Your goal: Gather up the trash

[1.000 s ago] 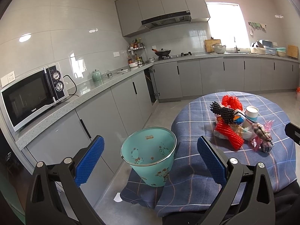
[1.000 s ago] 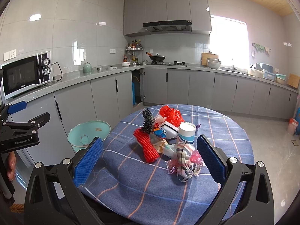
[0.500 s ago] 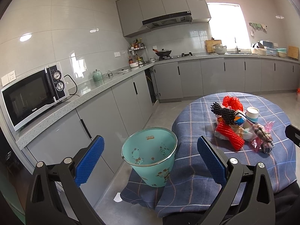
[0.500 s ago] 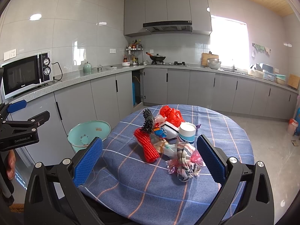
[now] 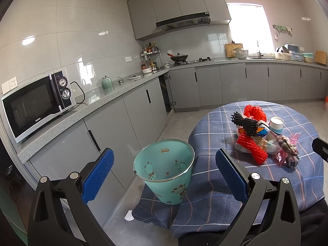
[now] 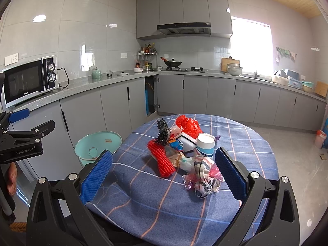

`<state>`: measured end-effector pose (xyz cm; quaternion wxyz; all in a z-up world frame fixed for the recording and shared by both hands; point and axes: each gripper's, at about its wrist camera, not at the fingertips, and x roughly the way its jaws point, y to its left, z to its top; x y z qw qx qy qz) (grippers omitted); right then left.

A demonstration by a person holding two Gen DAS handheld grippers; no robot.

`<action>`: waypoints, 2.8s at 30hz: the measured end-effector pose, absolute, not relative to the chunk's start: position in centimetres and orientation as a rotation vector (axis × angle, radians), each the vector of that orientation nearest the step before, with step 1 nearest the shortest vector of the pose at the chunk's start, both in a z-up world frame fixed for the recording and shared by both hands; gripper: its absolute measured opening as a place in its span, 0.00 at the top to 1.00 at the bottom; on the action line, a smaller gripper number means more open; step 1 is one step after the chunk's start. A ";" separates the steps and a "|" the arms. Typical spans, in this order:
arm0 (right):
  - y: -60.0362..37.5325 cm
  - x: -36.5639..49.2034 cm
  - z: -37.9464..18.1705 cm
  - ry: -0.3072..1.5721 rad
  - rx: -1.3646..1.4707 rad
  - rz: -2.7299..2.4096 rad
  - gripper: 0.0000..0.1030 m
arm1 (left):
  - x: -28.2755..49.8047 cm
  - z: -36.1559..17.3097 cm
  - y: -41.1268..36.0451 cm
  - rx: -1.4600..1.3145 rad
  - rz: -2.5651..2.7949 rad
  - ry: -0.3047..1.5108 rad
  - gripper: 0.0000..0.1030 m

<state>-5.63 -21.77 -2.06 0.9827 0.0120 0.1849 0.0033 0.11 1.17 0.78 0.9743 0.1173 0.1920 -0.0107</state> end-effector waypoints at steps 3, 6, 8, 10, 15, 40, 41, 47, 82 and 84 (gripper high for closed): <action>-21.7 -5.7 -2.1 0.369 0.024 0.007 0.04 | 0.1 0.8 1.2 0.235 -0.021 0.387 0.05; -21.6 -5.7 -2.0 0.369 0.024 0.007 0.04 | 0.1 0.8 1.2 0.236 -0.021 0.387 0.05; -21.6 -5.8 -2.1 0.368 0.024 0.006 0.04 | 0.1 0.8 1.2 0.235 -0.022 0.387 0.05; -21.5 -5.8 -2.0 0.367 0.024 0.006 0.04 | 0.2 0.8 1.2 0.236 -0.021 0.387 0.05; -21.7 -5.6 -2.0 0.374 0.033 0.006 0.04 | 0.2 0.8 1.2 0.235 -0.022 0.390 0.05; -28.9 -0.5 -6.8 0.451 0.068 -0.138 0.05 | 6.0 -3.7 -1.4 0.262 -0.064 0.486 0.05; -29.2 -0.2 -7.4 0.460 0.060 -0.152 0.05 | 6.4 -4.0 -1.8 0.264 -0.071 0.487 0.05; -30.9 1.7 -10.3 0.525 0.068 -0.184 0.05 | 8.7 -5.9 -4.6 0.287 -0.090 0.501 0.05; -31.0 4.5 -7.1 0.431 0.038 -0.061 0.82 | 12.4 -5.6 -12.3 0.293 -0.185 0.470 0.05; -32.0 5.7 -7.1 0.420 0.042 -0.095 0.82 | 13.1 -5.6 -13.6 0.299 -0.195 0.466 0.05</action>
